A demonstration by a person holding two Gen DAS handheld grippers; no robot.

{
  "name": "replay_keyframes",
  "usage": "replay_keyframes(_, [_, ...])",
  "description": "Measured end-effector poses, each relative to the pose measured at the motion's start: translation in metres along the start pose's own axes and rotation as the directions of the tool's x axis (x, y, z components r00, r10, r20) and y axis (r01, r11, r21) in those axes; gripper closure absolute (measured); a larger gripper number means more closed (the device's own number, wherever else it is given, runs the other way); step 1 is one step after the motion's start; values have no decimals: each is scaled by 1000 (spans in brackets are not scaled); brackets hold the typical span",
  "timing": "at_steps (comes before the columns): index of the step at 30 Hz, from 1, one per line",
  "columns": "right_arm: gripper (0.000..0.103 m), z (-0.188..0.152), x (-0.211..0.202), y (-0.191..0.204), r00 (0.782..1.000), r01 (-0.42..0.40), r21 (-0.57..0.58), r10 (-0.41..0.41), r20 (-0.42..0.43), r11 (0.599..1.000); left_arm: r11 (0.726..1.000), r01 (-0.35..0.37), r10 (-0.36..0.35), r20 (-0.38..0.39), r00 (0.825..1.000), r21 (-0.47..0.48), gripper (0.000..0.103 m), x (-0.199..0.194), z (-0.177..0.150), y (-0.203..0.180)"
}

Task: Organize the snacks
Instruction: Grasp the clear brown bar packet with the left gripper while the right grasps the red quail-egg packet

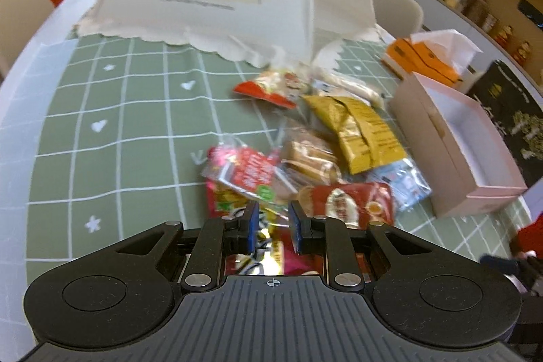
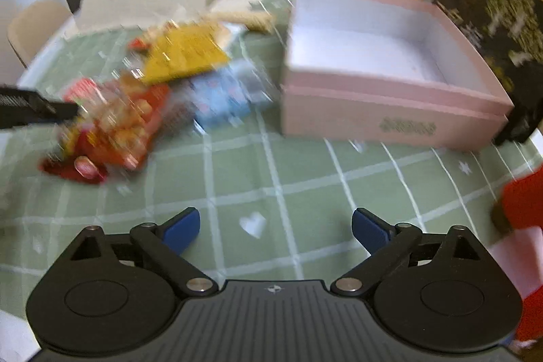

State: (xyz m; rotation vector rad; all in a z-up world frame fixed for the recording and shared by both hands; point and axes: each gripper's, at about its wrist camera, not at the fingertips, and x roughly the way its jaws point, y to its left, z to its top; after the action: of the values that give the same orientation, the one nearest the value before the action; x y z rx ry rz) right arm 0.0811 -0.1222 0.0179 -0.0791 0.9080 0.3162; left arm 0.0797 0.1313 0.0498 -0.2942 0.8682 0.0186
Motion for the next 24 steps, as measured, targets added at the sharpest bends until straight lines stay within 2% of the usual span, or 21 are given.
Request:
replay_keyframes(6, [6,35,7,44,996,-31,52,26,83,998,996,52,-44,-94,995,78,80,4,6,-9])
replay_keyframes(8, [7,41,13,58,995,-60,55,55,89,997,995,18,-9,-101,995,96,84,3,9,-9])
replay_keyframes(10, [8,43,21,70,995,-70,37,67,81,997,994,-55,64,-85,994,95,84,-2,13,-3])
replay_keyframes(13, [9,42,37,84,996,-61,-13,62,69,998,995,-92,94,-82,992,25,84,-12,20,13])
replay_keyframes(15, [21,42,44,84,997,-54,-19,55,57,998,995,-100,102,-82,991,27,84,-18,24,17])
replay_keyframes(16, [24,41,43,80,996,-68,-4,68,54,998,994,-102,105,-86,991,39,84,-20,25,16])
replay_keyframes(18, [45,39,39,72,996,-79,39,77,43,996,994,-90,95,-99,990,56,84,-21,25,16])
replay_keyframes(19, [50,37,35,67,996,-78,58,76,43,995,995,-73,79,-106,991,63,84,-21,25,14])
replay_keyframes(24, [55,11,11,32,999,-21,138,16,34,990,994,8,7,-136,991,105,84,-5,18,-9])
